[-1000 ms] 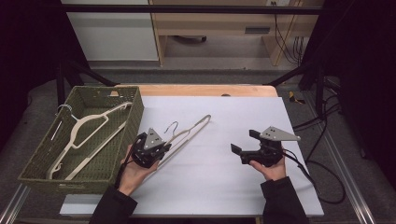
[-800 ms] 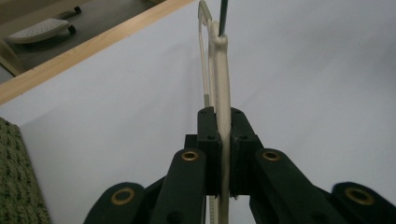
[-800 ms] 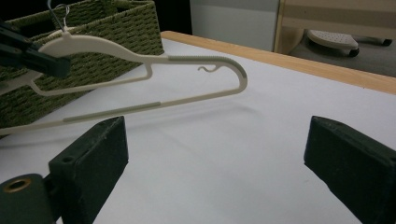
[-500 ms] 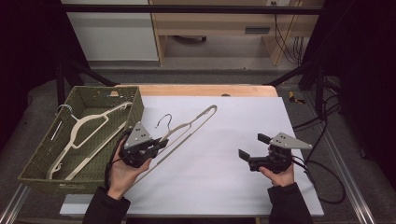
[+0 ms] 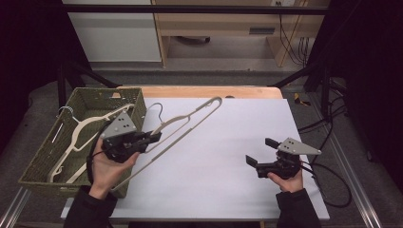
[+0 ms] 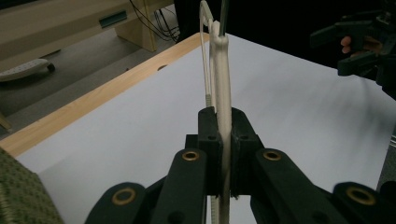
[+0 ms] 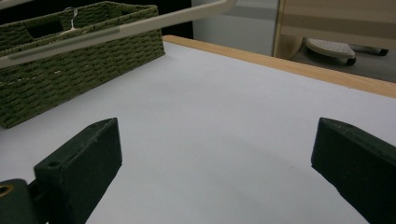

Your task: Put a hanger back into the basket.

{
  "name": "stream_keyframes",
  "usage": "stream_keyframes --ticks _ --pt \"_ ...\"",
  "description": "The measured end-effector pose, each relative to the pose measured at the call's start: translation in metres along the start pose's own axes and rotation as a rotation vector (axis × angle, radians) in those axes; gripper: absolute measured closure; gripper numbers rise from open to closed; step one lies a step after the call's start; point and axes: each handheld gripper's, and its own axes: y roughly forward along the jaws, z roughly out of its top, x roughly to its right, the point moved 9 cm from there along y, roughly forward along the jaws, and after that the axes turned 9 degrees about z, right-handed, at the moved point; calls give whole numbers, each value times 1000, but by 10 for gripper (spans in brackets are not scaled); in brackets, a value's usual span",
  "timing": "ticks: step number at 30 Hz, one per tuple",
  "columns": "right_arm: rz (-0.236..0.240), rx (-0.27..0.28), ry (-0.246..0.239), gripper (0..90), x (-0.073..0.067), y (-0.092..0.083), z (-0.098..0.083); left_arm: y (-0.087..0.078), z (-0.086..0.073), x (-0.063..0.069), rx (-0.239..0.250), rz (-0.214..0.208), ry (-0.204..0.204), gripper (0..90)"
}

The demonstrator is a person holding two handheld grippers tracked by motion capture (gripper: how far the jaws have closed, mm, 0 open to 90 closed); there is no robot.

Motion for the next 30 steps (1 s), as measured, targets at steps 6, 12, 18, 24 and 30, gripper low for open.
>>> stream_keyframes --ticks 6,12,18,24,30 --pt "4 -2 -1 21 0 -1 -1 -22 12 -29 29 -5 -29 855" --pt "8 -8 -5 21 -1 1 -2 -41 20 -61 34 52 -28 855" --pt "7 -11 -6 19 -1 1 -3 -50 21 -89 60 51 -50 855" --pt "8 -10 -5 19 -1 1 -2 -52 14 -113 37 87 -47 855" --pt "12 -12 -7 19 -1 1 -2 -56 0 -134 15 113 -49 854"
